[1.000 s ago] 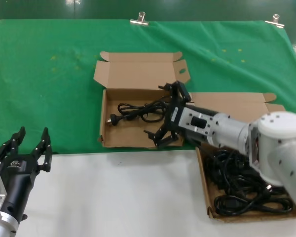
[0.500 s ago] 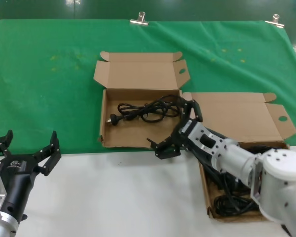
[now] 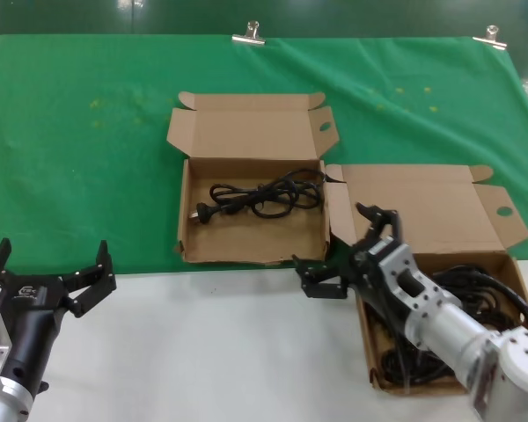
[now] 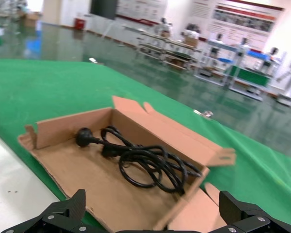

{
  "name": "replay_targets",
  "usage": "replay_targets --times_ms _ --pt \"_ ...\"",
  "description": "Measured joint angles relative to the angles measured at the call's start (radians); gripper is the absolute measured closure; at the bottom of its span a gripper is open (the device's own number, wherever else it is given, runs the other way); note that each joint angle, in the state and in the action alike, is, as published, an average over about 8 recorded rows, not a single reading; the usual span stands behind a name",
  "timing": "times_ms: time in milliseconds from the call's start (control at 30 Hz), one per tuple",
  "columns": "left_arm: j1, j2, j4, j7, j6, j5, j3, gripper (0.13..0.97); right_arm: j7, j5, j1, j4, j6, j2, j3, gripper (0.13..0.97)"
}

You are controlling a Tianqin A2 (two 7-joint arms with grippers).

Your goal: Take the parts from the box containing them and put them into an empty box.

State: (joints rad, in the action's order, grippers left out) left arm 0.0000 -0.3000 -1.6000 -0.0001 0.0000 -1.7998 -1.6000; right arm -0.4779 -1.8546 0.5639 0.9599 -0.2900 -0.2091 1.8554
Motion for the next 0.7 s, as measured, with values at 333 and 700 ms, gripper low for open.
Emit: replay_targets --times_ms 333,700 --pt "0.0 0.0 0.0 0.0 0.0 0.0 0.0 0.172 0.146 0.017 -0.174 0.196 0.089 -0.028 -0.079 0.129" --pt "0.0 0.0 0.0 0.0 0.0 0.0 0.0 0.132 0.308 0.035 -0.364 0.412 0.187 -0.059 -0.165 0.129"
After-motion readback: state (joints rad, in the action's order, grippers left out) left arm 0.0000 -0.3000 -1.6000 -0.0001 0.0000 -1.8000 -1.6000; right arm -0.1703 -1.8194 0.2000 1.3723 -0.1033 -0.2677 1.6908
